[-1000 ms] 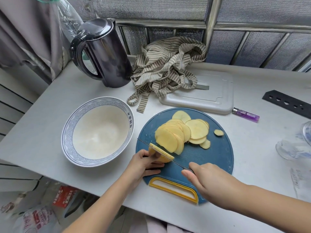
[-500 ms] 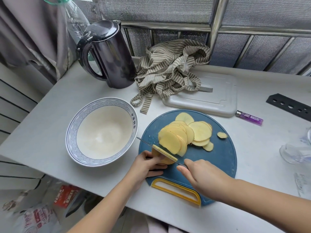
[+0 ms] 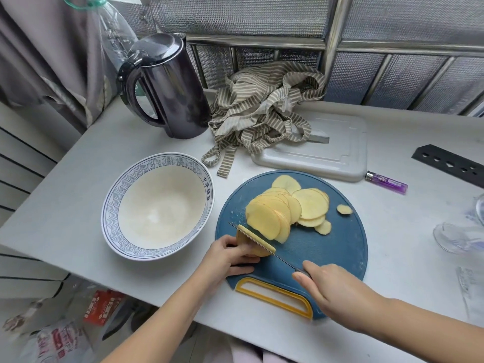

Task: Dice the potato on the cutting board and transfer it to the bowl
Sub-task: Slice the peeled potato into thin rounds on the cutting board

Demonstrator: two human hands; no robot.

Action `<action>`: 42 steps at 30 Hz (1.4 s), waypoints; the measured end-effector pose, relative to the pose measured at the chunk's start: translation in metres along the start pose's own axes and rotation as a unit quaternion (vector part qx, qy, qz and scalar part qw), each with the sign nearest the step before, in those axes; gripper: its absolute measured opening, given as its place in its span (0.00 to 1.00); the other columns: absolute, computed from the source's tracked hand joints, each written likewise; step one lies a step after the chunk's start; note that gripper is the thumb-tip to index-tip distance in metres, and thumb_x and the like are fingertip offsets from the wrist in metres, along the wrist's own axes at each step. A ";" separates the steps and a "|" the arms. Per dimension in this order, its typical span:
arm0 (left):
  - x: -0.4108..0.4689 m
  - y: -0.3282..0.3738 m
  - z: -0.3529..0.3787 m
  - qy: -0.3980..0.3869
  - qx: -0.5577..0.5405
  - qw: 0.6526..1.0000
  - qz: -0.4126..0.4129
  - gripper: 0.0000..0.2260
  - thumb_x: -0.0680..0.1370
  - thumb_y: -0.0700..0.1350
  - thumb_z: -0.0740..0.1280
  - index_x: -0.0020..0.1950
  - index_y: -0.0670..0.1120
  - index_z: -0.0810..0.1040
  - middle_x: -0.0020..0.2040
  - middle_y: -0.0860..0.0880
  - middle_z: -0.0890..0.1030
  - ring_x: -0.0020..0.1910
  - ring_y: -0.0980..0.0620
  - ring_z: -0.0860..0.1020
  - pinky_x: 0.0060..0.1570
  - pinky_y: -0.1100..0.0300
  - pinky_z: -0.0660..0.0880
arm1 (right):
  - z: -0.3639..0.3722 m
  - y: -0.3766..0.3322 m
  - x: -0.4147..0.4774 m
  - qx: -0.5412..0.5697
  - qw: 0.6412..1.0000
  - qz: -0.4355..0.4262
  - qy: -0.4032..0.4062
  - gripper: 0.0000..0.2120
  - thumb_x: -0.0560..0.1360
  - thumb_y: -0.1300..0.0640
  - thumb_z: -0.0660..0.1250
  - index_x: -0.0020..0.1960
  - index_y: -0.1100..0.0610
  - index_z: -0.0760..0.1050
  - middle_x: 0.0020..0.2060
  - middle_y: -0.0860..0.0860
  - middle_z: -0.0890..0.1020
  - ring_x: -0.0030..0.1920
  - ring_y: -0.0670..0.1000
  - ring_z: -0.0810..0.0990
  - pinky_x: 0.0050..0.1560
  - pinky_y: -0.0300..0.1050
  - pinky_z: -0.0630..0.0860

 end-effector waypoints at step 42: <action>0.000 0.005 0.004 -0.009 0.012 1.000 0.023 0.18 0.69 0.48 0.73 0.51 0.41 0.70 0.49 0.39 0.84 0.49 0.44 0.84 0.46 0.50 0.81 | 0.011 0.003 0.033 0.009 0.999 0.030 0.012 0.21 0.81 0.39 0.46 0.44 0.52 0.68 0.35 0.48 0.74 0.39 0.52 0.75 0.42 0.49 0.72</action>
Point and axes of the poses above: each hand's wrist, its own x-axis towards the middle knuckle, its own z-axis out of the palm, y = z × x, the point moved 9 cm from there along x, towards the middle knuckle
